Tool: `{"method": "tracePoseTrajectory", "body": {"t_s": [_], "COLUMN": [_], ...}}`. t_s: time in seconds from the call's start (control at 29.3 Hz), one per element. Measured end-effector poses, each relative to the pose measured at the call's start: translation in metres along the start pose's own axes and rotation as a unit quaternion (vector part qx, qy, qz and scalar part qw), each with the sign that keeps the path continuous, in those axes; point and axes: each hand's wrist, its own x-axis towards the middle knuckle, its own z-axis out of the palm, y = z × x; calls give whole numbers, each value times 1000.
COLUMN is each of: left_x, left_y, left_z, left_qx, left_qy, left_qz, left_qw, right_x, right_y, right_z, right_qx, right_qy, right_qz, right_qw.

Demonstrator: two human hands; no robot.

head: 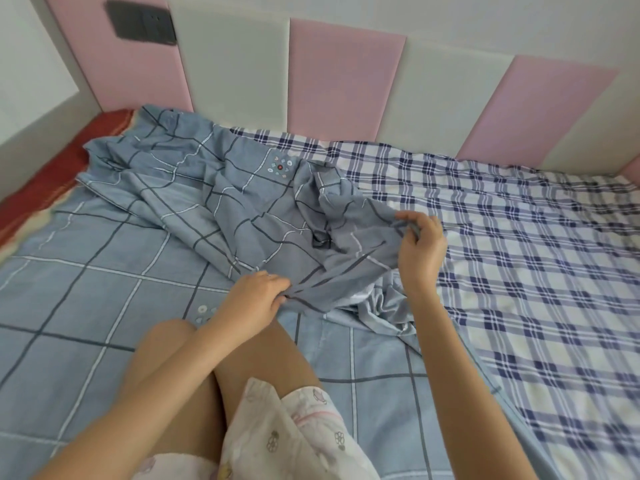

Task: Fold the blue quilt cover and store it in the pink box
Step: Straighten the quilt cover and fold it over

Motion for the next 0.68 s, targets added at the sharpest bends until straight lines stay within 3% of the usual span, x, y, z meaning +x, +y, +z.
{"method": "tracePoseTrajectory", "body": {"t_s": [0.07, 0.14, 0.21, 0.27, 0.34, 0.38, 0.48, 0.58, 0.68], "left_x": [0, 2, 8, 16, 24, 28, 35, 36, 44], "left_y": [-6, -6, 0, 8, 17, 25, 64, 103, 106], "left_z": [3, 1, -3, -2, 3, 6, 27, 42, 40], "left_qx": [-14, -91, -167, -71, 51, 46, -36, -56, -140], "left_qy": [54, 43, 43, 48, 8, -7, 4, 148, 266], "left_qz": [-20, -70, -115, -156, -203, -218, -180, -118, -116], "left_qw": [998, 992, 978, 984, 978, 975, 983, 980, 947], "right_x": [3, 2, -1, -1, -3, -6, -18, -31, -36], "right_y": [-2, -6, -8, -8, -9, -13, -22, -40, -49], "right_z": [-1, -1, -2, -6, -6, -6, -2, -4, -11], "right_qx": [-115, -201, -193, -107, 85, 156, 219, 260, 240], "right_qy": [38, 60, 40, -23, -66, -60, -43, -94, -125], "right_qz": [-151, -190, -68, 132, 285, 314, 298, 262, 210], "right_qw": [981, 959, 978, 985, 952, 935, 928, 925, 939]}}
